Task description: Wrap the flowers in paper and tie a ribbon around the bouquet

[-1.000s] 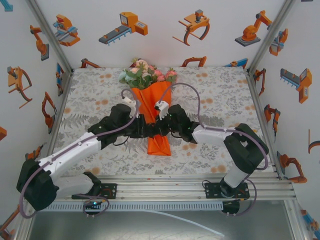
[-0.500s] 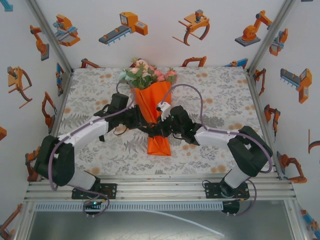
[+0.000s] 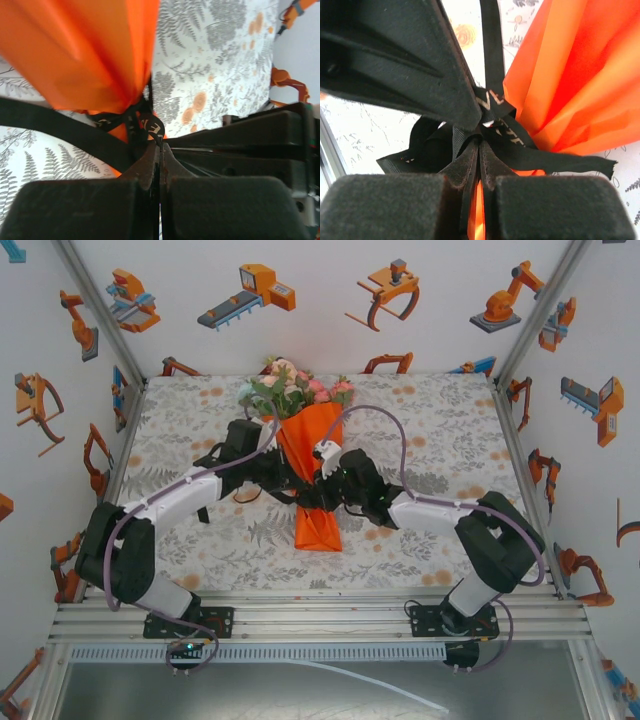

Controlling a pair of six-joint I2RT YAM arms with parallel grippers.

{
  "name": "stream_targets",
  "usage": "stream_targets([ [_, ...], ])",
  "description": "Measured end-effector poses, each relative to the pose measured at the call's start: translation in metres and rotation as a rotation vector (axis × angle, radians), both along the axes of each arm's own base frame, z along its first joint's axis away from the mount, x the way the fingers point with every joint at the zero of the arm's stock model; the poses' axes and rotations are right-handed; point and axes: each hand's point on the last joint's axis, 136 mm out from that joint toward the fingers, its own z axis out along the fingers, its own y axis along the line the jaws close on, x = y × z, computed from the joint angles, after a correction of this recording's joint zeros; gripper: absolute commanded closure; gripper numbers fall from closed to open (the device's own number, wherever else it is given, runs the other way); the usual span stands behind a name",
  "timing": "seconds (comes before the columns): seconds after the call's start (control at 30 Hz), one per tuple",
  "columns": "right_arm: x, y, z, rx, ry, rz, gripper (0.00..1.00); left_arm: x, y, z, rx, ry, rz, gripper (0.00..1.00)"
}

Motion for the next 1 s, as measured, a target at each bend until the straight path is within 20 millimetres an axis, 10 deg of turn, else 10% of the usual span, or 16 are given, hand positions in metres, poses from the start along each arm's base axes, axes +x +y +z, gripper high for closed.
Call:
stream_targets([
  [0.73,0.032,-0.014,-0.008,-0.049,0.002,-0.201,0.52,0.004,-0.007,0.014,-0.027,-0.049,-0.007,0.97],
  [1.0,0.033,-0.005,-0.007,-0.009,-0.012,-0.172,0.52,0.007,-0.008,0.018,-0.045,-0.055,0.003,0.9],
])
